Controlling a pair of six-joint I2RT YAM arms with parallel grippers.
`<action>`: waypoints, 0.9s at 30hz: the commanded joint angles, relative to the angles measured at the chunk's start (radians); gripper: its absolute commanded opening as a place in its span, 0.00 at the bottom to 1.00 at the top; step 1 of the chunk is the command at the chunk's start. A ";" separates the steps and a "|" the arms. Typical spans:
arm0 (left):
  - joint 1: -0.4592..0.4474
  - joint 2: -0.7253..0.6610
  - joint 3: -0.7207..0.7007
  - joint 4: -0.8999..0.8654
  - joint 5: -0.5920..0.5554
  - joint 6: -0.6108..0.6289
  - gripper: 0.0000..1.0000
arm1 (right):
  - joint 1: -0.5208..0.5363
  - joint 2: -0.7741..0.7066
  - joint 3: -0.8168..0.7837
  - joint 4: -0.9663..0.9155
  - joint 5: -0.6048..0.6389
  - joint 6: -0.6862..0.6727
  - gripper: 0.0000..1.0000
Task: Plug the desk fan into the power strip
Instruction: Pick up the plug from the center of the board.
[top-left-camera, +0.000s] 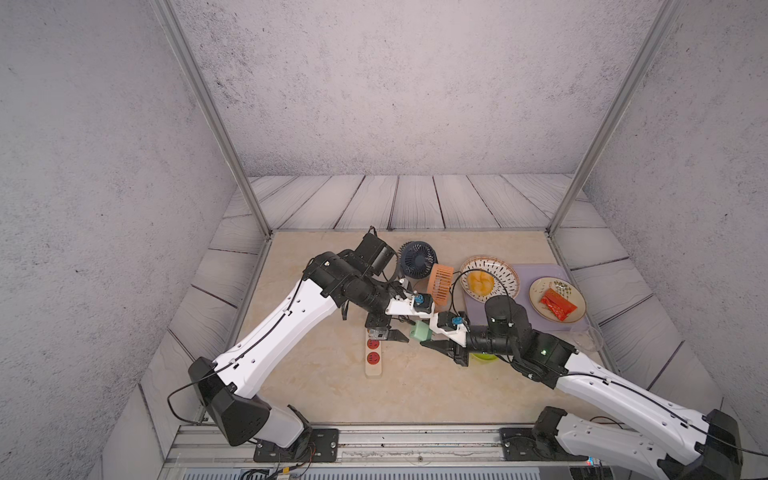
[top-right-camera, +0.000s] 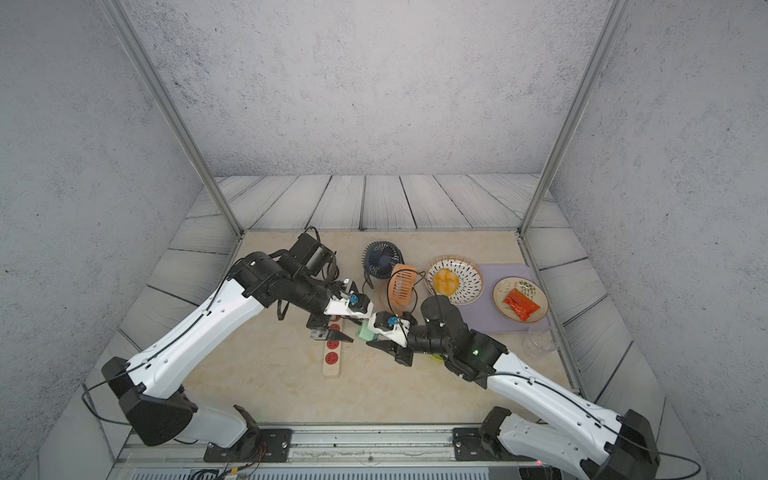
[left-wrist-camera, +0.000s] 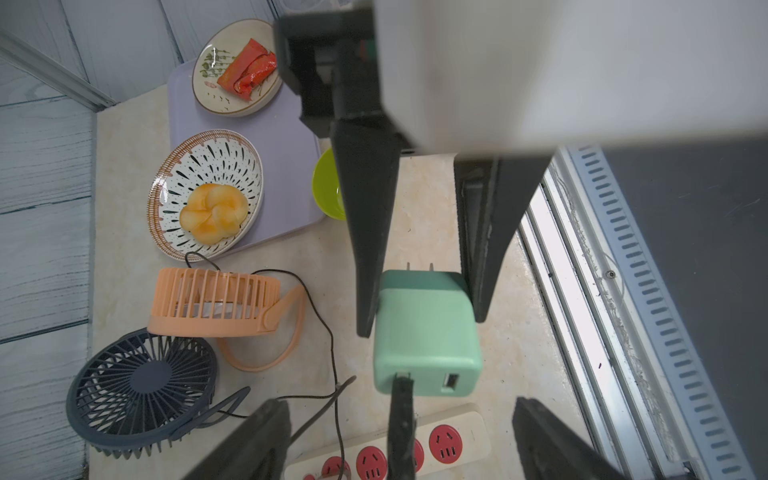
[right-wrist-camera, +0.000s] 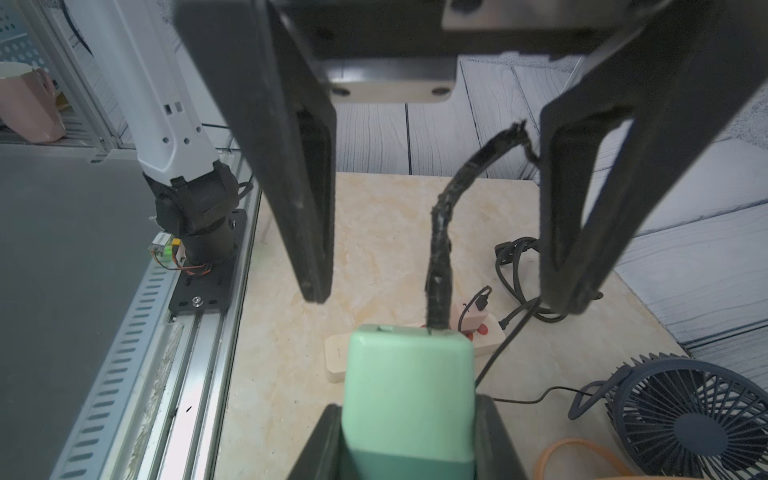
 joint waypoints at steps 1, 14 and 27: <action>-0.019 0.010 -0.008 0.014 -0.055 -0.007 0.87 | -0.004 -0.002 -0.006 0.104 0.002 0.046 0.00; -0.027 0.015 0.024 0.004 -0.055 -0.069 0.79 | -0.012 -0.024 -0.066 0.217 0.058 0.066 0.00; -0.045 0.027 0.055 0.023 -0.003 -0.086 0.82 | -0.095 -0.066 -0.146 0.323 -0.074 0.106 0.00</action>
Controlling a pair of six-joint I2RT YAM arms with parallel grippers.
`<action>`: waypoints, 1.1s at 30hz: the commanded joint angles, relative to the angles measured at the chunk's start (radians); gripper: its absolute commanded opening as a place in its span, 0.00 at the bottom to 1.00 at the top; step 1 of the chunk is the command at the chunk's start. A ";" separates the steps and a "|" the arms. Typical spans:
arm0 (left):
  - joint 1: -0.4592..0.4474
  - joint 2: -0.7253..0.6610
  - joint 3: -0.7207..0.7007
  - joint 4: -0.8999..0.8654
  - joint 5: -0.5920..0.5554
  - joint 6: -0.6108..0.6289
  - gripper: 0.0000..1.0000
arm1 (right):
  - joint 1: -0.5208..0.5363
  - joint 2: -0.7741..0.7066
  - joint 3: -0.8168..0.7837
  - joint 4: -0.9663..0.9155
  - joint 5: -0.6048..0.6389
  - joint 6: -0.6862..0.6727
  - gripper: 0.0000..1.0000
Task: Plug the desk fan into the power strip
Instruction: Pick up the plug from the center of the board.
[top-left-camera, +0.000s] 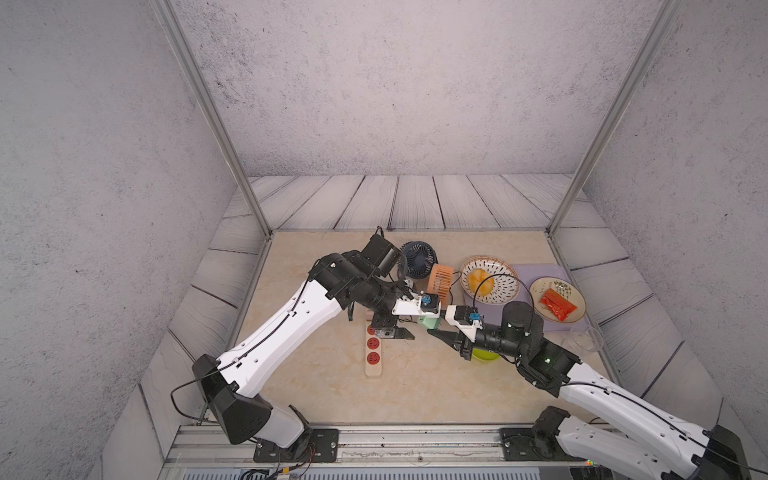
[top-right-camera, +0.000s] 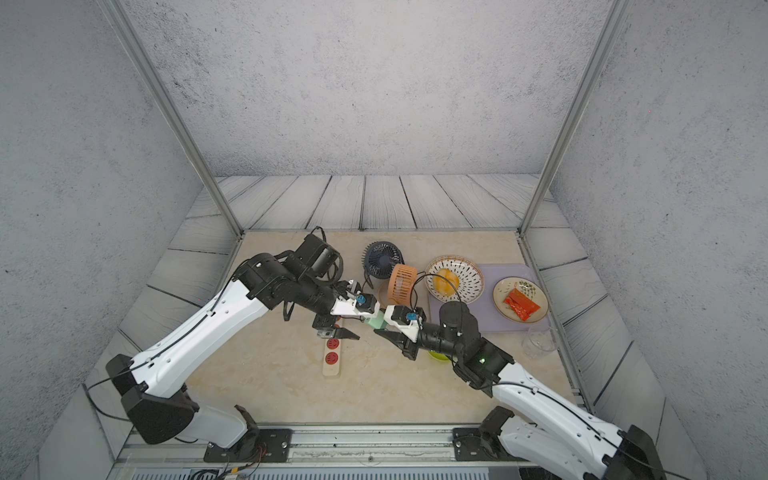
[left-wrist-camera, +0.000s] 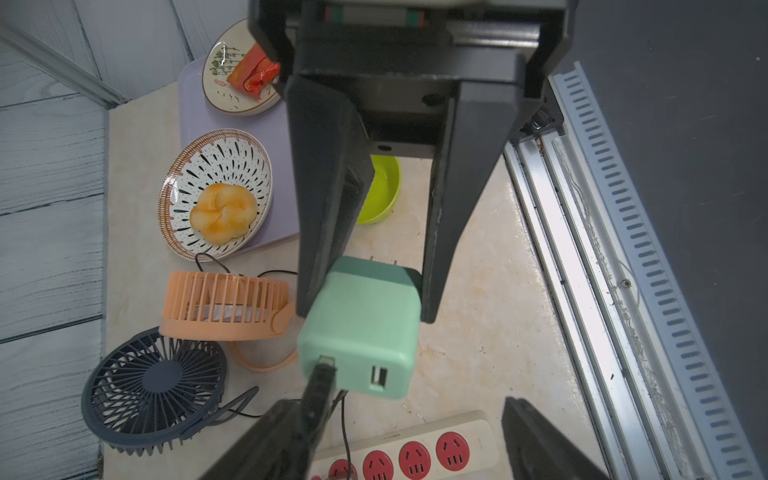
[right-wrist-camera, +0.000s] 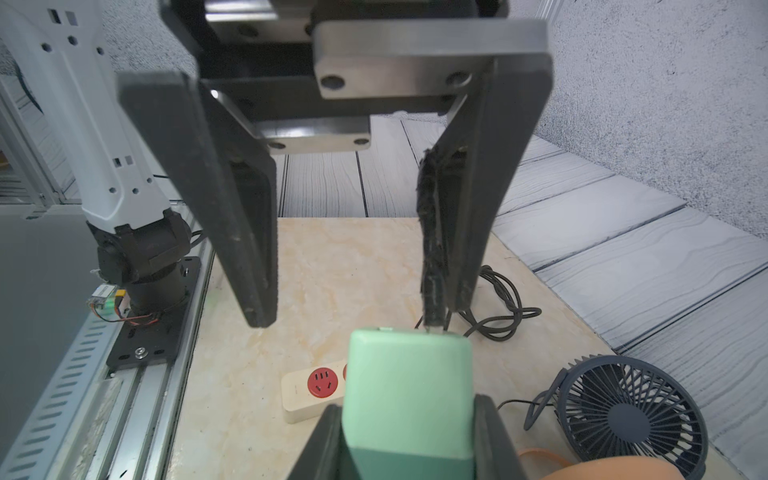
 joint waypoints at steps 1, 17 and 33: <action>-0.014 0.020 0.043 -0.004 0.033 -0.030 0.83 | -0.004 0.015 0.012 0.061 -0.061 0.028 0.00; -0.039 0.035 0.036 -0.011 -0.005 0.005 0.71 | -0.006 0.031 0.010 0.114 -0.084 0.034 0.00; -0.049 0.039 0.020 0.012 -0.058 0.018 0.43 | -0.018 0.047 0.007 0.176 -0.099 0.079 0.00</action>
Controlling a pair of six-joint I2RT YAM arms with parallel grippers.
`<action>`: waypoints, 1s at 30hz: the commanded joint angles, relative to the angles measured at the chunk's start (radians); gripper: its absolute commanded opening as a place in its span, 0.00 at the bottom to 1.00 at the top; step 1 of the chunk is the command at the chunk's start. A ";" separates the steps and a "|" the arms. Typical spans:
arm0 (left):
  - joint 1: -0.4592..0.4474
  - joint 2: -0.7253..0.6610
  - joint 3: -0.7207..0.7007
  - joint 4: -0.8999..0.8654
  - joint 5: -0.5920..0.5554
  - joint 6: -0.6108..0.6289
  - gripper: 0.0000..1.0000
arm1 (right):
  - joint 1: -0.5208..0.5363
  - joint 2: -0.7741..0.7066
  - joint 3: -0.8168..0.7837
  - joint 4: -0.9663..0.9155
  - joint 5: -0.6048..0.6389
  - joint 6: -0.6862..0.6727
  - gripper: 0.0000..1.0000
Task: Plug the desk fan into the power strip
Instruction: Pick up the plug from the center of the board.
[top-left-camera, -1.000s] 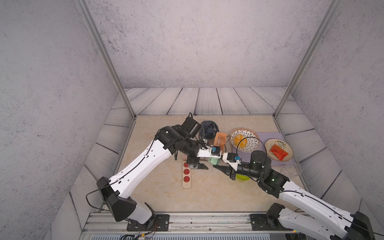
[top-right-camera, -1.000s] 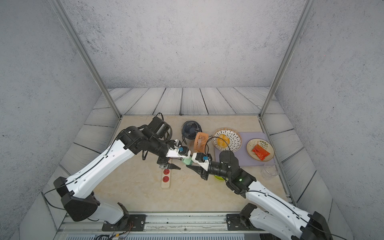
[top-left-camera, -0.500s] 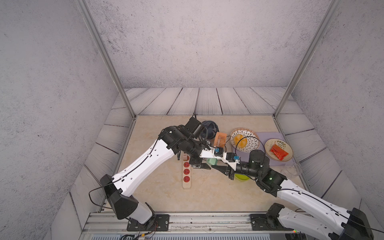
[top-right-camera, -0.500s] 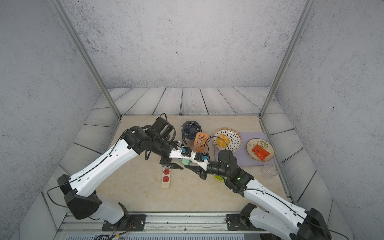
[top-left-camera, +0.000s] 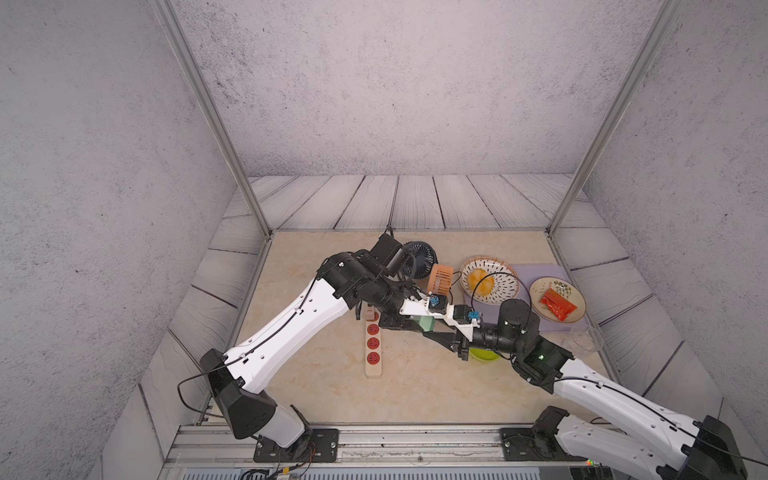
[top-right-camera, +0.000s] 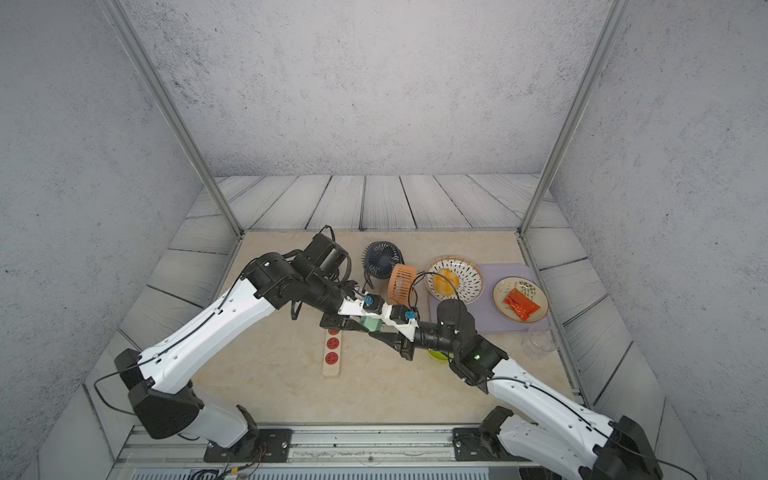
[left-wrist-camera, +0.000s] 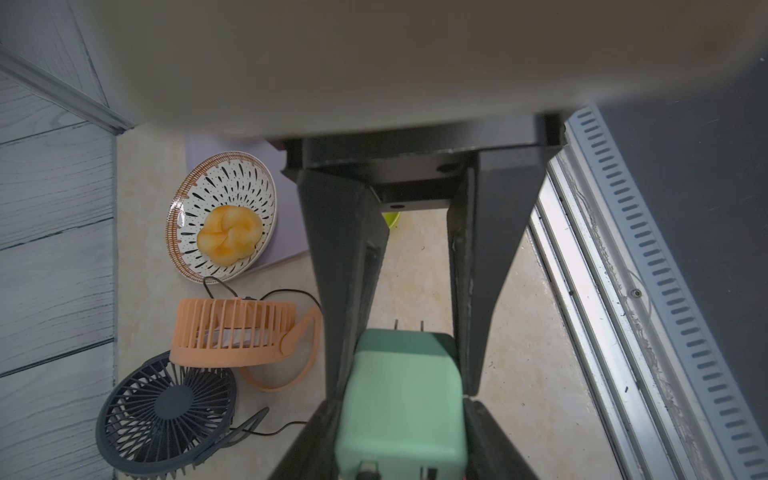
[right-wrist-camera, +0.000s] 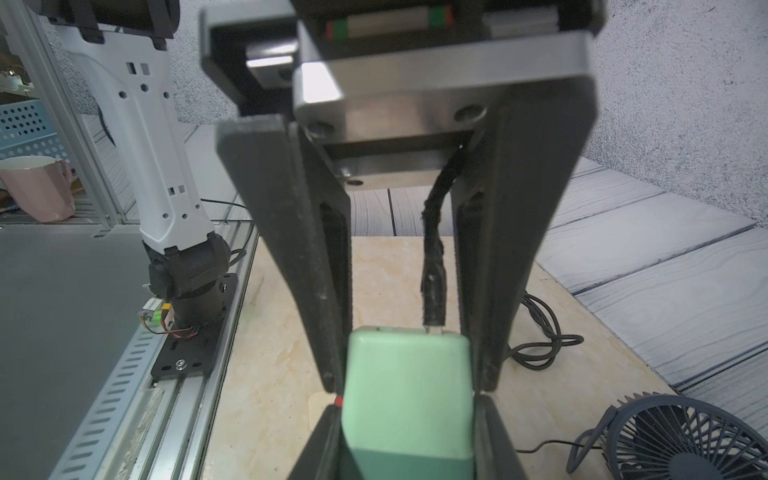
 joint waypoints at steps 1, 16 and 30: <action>-0.012 0.003 -0.011 -0.012 -0.039 0.011 0.42 | -0.006 -0.001 0.006 0.101 -0.010 0.042 0.00; -0.010 -0.041 -0.034 -0.065 -0.167 0.001 0.33 | -0.007 -0.135 -0.069 0.007 0.157 0.072 0.70; 0.060 -0.039 -0.180 -0.231 -0.430 -0.068 0.14 | -0.009 -0.522 -0.120 -0.369 0.659 0.100 0.99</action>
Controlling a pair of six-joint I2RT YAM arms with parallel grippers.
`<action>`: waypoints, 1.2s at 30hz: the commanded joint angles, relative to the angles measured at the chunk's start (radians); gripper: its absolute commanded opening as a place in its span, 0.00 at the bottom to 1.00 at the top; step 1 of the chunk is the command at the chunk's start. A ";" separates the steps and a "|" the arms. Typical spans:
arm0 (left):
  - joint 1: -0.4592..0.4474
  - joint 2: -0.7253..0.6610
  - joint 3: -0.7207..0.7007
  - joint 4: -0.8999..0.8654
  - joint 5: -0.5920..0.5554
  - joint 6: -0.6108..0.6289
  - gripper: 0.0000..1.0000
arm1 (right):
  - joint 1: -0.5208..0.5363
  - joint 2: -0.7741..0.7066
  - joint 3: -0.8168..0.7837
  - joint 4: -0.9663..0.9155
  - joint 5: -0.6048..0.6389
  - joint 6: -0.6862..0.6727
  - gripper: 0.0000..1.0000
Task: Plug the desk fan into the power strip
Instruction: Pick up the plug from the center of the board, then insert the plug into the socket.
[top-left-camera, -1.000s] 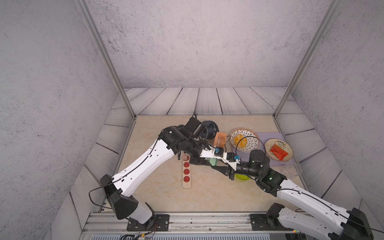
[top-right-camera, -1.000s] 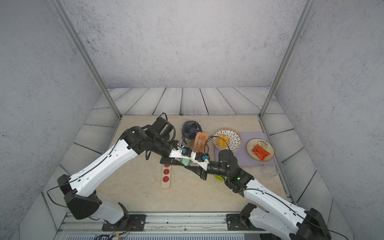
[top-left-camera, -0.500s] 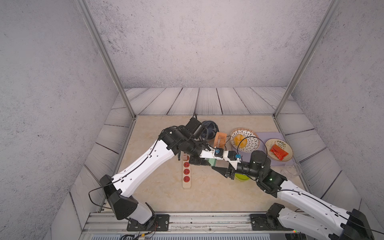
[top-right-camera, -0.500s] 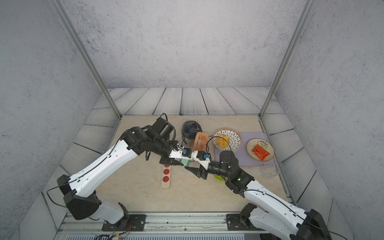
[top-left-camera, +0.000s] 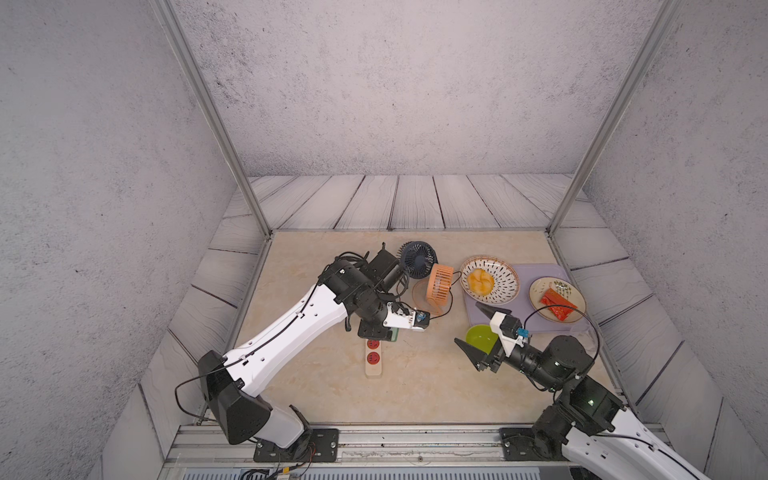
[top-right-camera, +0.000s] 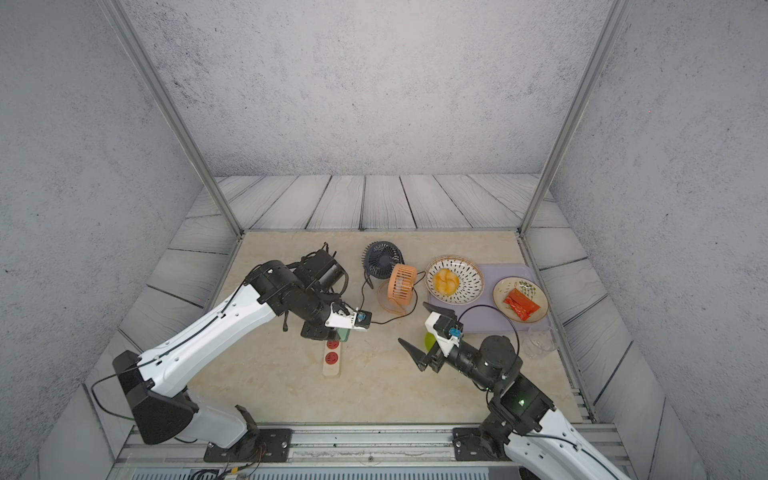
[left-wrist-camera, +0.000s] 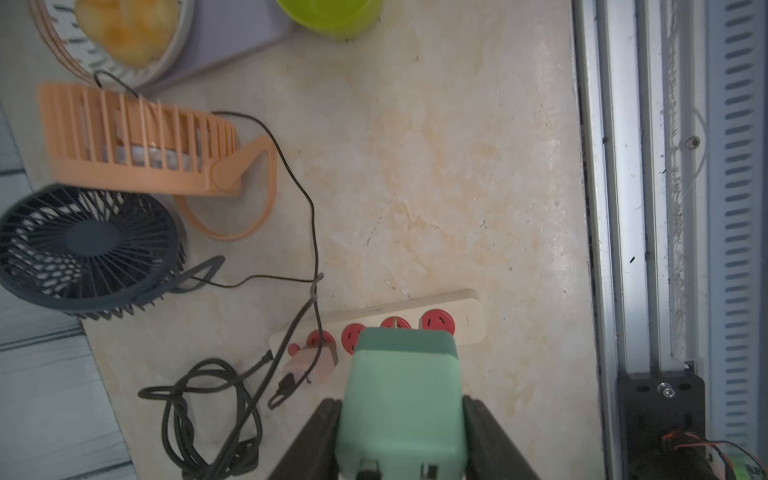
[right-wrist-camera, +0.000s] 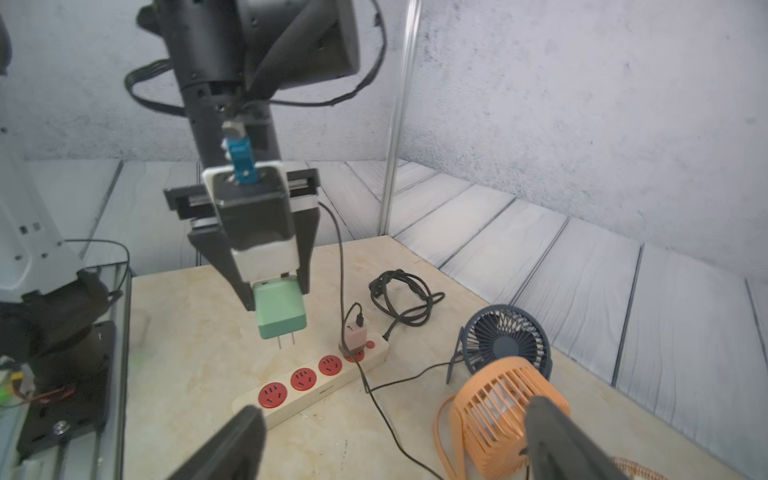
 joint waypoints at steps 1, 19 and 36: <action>0.048 -0.006 -0.056 -0.067 -0.073 -0.044 0.14 | -0.002 -0.026 0.029 -0.152 0.245 0.023 0.99; 0.125 0.089 -0.259 0.200 -0.079 -0.100 0.14 | -0.002 -0.079 0.044 -0.322 0.610 0.096 0.99; 0.147 0.195 -0.283 0.252 -0.112 -0.039 0.13 | -0.002 -0.068 0.037 -0.293 0.602 0.080 0.99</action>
